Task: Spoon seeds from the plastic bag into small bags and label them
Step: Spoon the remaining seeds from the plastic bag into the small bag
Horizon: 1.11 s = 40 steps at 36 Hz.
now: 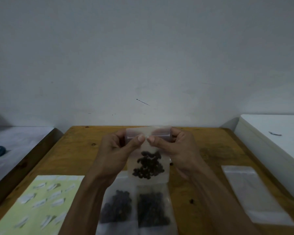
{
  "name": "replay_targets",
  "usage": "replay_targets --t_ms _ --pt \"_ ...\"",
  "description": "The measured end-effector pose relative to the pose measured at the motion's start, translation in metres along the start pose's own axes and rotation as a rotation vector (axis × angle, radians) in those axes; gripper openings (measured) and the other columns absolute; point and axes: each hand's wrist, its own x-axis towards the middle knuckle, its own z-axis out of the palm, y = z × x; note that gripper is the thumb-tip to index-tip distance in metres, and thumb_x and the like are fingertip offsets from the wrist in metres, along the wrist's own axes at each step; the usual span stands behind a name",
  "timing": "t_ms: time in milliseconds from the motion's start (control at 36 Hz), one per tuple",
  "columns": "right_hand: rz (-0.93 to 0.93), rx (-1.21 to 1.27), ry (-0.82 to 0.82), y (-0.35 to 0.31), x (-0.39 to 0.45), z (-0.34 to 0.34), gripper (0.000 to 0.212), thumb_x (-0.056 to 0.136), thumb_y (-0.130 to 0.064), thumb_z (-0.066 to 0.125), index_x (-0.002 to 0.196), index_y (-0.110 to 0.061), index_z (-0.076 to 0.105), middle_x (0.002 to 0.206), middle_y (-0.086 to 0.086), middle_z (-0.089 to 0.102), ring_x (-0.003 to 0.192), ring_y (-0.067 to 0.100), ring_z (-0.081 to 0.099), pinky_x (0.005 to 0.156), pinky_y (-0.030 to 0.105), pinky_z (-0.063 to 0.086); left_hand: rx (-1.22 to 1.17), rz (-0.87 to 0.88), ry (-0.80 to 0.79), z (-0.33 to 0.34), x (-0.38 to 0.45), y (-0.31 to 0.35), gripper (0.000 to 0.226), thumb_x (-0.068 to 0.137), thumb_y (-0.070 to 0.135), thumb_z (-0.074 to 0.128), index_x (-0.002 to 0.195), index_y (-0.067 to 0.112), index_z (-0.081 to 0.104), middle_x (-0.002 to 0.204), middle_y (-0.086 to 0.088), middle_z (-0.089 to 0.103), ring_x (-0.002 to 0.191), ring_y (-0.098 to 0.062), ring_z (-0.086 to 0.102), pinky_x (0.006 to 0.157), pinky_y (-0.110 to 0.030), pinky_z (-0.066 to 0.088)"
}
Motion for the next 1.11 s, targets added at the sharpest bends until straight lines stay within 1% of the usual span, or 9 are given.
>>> replay_targets --t_ms 194,306,500,611,694,778,861,1000,1111 --pt "0.052 0.06 0.027 -0.001 -0.01 0.001 0.042 0.06 -0.018 0.085 0.098 -0.007 0.072 0.09 0.007 0.077 0.084 0.024 0.074 0.068 0.034 0.06 0.091 -0.038 0.043 0.005 -0.005 0.0 0.017 0.083 0.022 0.069 0.089 0.008 0.076 0.088 -0.015 0.077 0.081 -0.032 0.074 0.074 -0.048 0.061" --pt "0.061 0.089 0.049 0.001 -0.014 0.001 0.037 0.06 -0.013 0.085 0.095 -0.007 0.072 0.087 0.005 0.076 0.081 0.021 0.073 0.066 0.031 0.059 0.094 -0.036 0.074 0.009 -0.011 -0.002 0.018 0.078 0.027 0.07 0.082 0.011 0.076 0.084 -0.017 0.075 0.08 -0.035 0.073 0.074 -0.052 0.06" --pt "0.177 0.115 -0.003 -0.001 -0.022 -0.018 0.032 0.068 -0.016 0.078 0.099 -0.009 0.073 0.092 0.01 0.078 0.079 0.019 0.075 0.07 0.033 0.057 0.029 -0.127 0.092 -0.001 -0.018 -0.005 0.025 0.077 0.025 0.07 0.074 0.0 0.072 0.069 -0.007 0.071 0.065 -0.016 0.066 0.058 -0.029 0.056" --pt "0.193 0.144 0.058 0.008 -0.027 -0.02 0.028 0.063 -0.009 0.08 0.09 -0.006 0.074 0.089 0.014 0.077 0.075 0.022 0.074 0.079 0.04 0.058 -0.014 -0.151 0.129 0.004 -0.026 -0.009 0.029 0.075 0.022 0.071 0.074 -0.007 0.07 0.066 -0.011 0.068 0.058 -0.016 0.063 0.053 -0.026 0.054" --pt "0.223 0.137 0.067 0.013 -0.029 -0.024 0.033 0.062 -0.007 0.082 0.094 -0.004 0.073 0.086 0.011 0.077 0.074 0.021 0.074 0.069 0.037 0.061 0.006 -0.224 0.114 0.006 -0.029 -0.012 0.04 0.075 0.023 0.072 0.082 -0.016 0.067 0.068 -0.016 0.067 0.057 -0.019 0.063 0.05 -0.028 0.054" --pt "0.248 0.069 0.114 0.022 -0.032 -0.032 0.032 0.064 0.002 0.083 0.092 -0.006 0.071 0.073 0.003 0.074 0.067 0.015 0.072 0.053 0.028 0.058 0.133 -0.361 0.062 0.003 -0.03 -0.019 0.036 0.082 0.018 0.074 0.087 -0.016 0.067 0.076 -0.024 0.071 0.064 -0.026 0.067 0.053 -0.034 0.059" --pt "0.262 -0.107 0.152 0.042 -0.034 -0.032 0.03 0.068 0.003 0.085 0.093 -0.007 0.072 0.073 0.002 0.071 0.06 0.009 0.069 0.049 0.02 0.052 0.361 -0.395 0.077 0.001 -0.029 -0.036 0.023 0.084 0.015 0.078 0.082 -0.007 0.071 0.077 -0.024 0.072 0.065 -0.027 0.068 0.057 -0.038 0.06" --pt "0.276 -0.45 0.189 0.077 -0.03 -0.025 0.03 0.075 -0.012 0.085 0.1 -0.02 0.07 0.09 -0.005 0.072 0.083 0.008 0.069 0.07 0.024 0.059 0.917 -0.328 0.109 -0.002 -0.025 -0.067 0.025 0.078 0.039 0.083 0.066 0.02 0.072 0.062 0.006 0.069 0.062 -0.011 0.065 0.061 -0.03 0.055" --pt "0.206 -0.606 0.2 0.085 -0.031 -0.016 0.041 0.076 -0.018 0.084 0.113 -0.02 0.067 0.093 -0.011 0.066 0.081 -0.003 0.062 0.062 0.009 0.048 1.139 -0.378 0.122 -0.001 -0.026 -0.075 0.031 0.076 0.054 0.078 0.077 0.025 0.068 0.08 0.006 0.07 0.08 -0.018 0.065 0.07 -0.035 0.056"
